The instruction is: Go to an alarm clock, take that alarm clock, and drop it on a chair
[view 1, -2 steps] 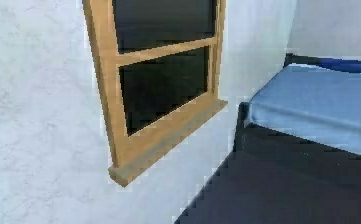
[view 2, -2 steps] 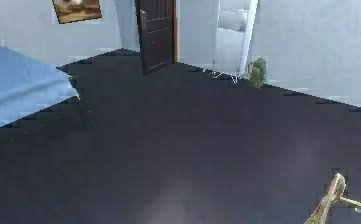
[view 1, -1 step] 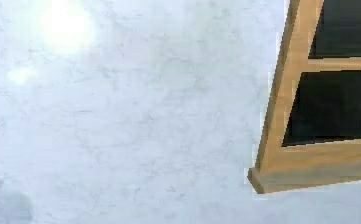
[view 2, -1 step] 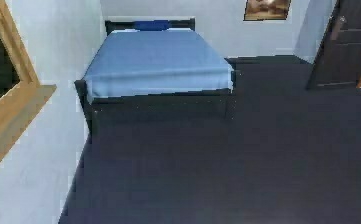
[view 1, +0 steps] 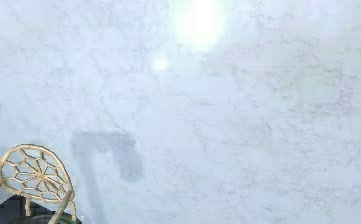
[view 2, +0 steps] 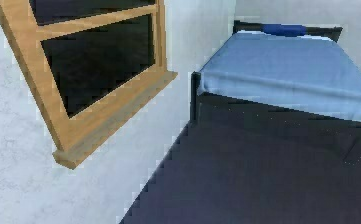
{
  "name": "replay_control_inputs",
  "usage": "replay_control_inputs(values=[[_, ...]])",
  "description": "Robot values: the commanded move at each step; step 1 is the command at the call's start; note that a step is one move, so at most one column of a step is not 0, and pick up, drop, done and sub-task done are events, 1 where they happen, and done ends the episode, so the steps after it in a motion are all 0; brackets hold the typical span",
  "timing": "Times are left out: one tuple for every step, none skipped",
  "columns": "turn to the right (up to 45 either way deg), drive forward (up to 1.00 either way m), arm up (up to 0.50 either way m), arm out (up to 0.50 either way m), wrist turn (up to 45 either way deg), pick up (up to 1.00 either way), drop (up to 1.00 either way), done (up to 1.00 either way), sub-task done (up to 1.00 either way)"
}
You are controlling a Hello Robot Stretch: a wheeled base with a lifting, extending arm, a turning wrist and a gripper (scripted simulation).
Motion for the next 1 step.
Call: replay_control_inputs(values=[[0.0,0.05,0.00,0.00,0.0,0.00,0.00,0.00,0.00]])
